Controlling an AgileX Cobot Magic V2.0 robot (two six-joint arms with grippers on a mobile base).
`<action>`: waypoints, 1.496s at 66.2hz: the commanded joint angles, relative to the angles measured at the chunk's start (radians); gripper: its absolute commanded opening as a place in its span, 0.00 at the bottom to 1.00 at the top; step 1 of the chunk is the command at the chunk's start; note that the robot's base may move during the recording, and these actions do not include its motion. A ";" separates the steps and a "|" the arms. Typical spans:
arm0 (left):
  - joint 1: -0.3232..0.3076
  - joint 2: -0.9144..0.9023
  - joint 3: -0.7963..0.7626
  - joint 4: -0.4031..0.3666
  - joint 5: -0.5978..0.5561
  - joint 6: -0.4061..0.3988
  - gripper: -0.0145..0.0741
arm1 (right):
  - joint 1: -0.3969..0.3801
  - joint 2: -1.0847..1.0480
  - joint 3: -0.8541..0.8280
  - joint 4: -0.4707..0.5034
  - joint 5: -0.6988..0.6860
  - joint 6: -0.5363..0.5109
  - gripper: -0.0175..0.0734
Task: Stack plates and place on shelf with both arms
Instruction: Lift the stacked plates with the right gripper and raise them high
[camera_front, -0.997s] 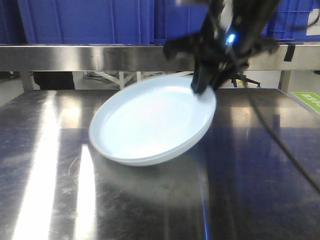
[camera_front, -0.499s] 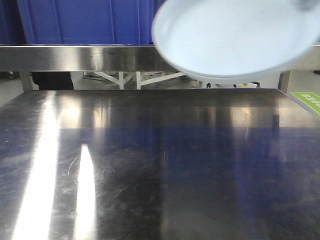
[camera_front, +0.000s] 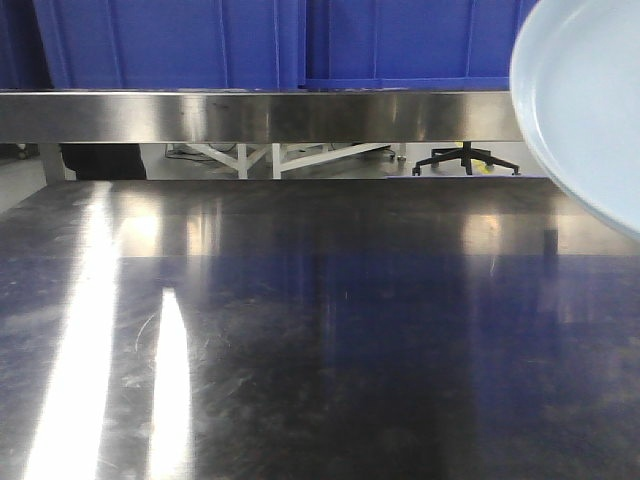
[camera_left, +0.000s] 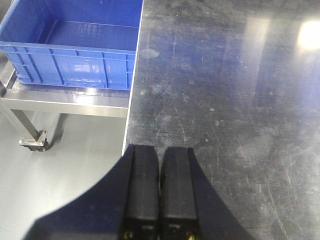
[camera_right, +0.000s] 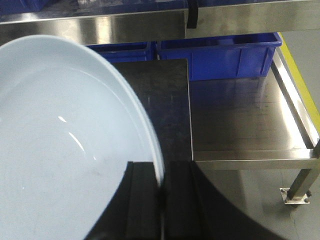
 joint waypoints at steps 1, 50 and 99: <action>-0.003 -0.001 -0.030 -0.006 -0.074 0.002 0.26 | -0.018 -0.039 -0.008 0.009 -0.091 -0.004 0.25; -0.003 -0.001 -0.030 -0.006 -0.074 0.002 0.26 | -0.021 -0.052 -0.007 0.009 -0.080 -0.004 0.25; -0.003 -0.001 -0.030 -0.006 -0.074 0.002 0.26 | -0.021 -0.052 -0.007 0.009 -0.080 -0.004 0.25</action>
